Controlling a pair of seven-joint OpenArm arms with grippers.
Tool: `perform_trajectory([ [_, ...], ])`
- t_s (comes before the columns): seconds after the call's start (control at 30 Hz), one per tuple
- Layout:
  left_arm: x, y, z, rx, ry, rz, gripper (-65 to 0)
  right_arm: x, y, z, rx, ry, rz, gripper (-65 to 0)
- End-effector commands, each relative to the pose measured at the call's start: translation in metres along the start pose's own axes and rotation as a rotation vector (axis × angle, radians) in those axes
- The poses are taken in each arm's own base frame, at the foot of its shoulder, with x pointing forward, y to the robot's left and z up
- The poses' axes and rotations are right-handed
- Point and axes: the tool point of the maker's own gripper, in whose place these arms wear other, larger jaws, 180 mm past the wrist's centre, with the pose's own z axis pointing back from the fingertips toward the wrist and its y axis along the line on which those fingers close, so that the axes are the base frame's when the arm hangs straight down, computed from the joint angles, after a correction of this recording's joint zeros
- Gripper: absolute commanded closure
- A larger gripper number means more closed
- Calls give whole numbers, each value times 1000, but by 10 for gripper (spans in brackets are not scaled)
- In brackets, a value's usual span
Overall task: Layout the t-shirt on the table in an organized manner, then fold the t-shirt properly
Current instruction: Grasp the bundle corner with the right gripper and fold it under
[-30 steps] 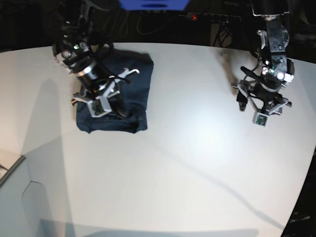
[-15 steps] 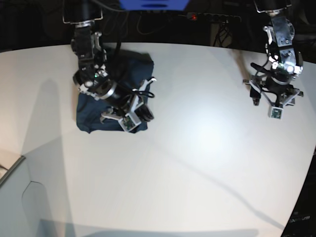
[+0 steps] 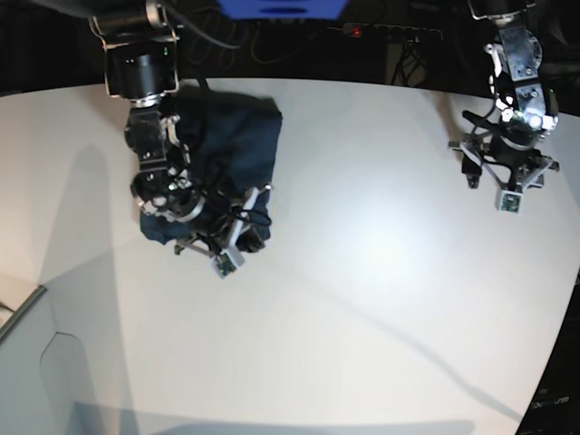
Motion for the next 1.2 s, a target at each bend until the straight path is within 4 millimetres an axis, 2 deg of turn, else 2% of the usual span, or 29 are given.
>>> perform_trajectory([
  [0.0, 13, 8, 2, 19, -41, -7, -387, 26, -13, -1, -41, -70, -1, -34],
  [0.17, 12, 8, 2, 18, -38, -6, -387, 35, -39, 0, -163, -86, -20, -34],
  [0.3, 12, 8, 2, 19, -40, -7, -387, 38, -50, 6, -222, -99, -32, -33],
  [0.57, 13, 9, 2, 21, -41, -10, -388, 53, -30, 36, -198, -178, 24, -33],
  [0.7, 12, 8, 2, 20, -40, -8, -388, 36, -24, 35, -187, -142, 8, -34],
  [0.8, 12, 8, 2, 19, -40, -7, -388, 9, -20, 23, -162, -75, -30, -34],
  [0.9, 11, 7, 1, 17, -35, -5, -388, -9, -22, 11, -147, -22, -61, -33],
  [1.07, 10, 8, 1, 18, -34, -6, -388, -27, -40, 5, -154, 45, -72, -31],
  [1.17, 10, 7, 1, 17, -34, -5, -388, -27, -56, 7, -185, 43, -97, -31],
])
